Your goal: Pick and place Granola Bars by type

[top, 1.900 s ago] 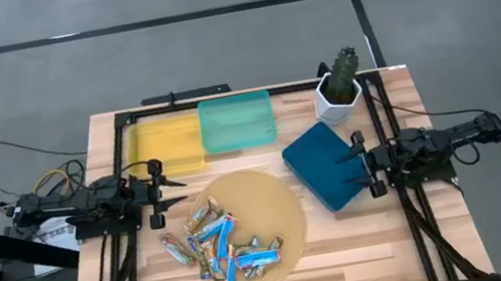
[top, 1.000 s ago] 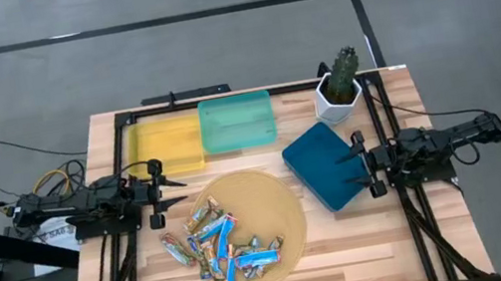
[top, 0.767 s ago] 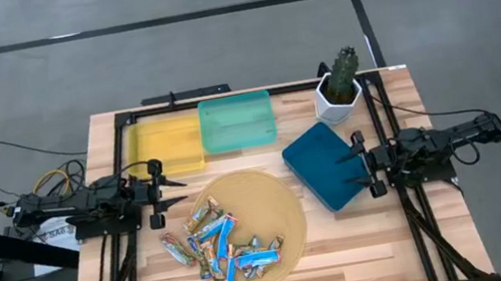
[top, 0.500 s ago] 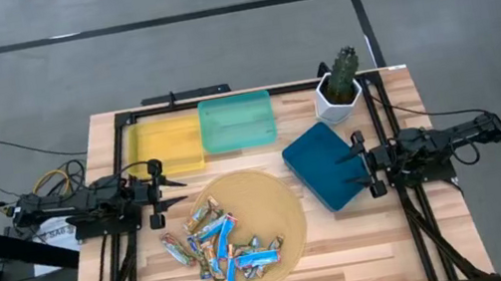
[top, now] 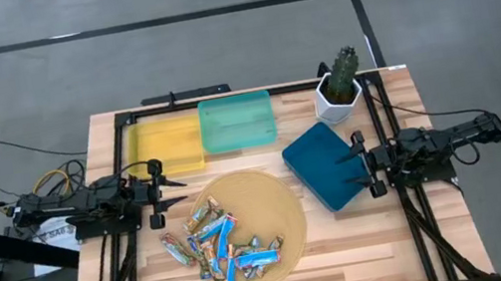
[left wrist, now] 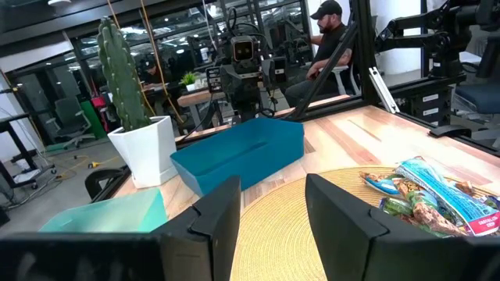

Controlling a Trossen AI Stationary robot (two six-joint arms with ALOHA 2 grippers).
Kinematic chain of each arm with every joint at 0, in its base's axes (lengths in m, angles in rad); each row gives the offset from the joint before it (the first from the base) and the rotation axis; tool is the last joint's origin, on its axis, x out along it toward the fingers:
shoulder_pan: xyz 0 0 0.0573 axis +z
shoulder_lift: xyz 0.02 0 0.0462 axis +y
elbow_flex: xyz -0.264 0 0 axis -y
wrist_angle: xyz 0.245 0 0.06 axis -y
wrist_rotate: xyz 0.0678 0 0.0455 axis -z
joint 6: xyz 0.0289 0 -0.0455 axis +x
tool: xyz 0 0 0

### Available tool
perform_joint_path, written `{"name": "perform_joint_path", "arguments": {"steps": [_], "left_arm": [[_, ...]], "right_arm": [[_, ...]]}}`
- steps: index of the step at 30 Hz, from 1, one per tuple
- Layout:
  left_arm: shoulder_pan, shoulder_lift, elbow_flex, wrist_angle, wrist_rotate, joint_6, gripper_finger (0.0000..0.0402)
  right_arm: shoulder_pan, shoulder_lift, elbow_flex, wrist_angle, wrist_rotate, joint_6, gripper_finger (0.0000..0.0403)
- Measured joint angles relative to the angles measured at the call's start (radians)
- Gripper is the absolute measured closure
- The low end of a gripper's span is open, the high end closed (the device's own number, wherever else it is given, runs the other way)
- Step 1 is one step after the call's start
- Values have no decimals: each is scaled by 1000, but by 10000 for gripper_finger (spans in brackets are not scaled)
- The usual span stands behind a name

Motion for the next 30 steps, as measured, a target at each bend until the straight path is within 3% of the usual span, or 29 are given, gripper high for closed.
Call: {"name": "perform_joint_path", "arguments": {"steps": [3,11,22,30], "left_arm": [[0,0,0,0,4,-42,262],[0,0,0,3,35,-374,262],[-2,56,7,-5,-47,-383,262],[-82,307,129,-92,-174,-435,262]], "right_arm": [[0,0,0,0,0,0,159],[0,0,0,0,0,0,159],[0,0,0,0,0,0,159],[0,0,0,0,0,0,159]]}}
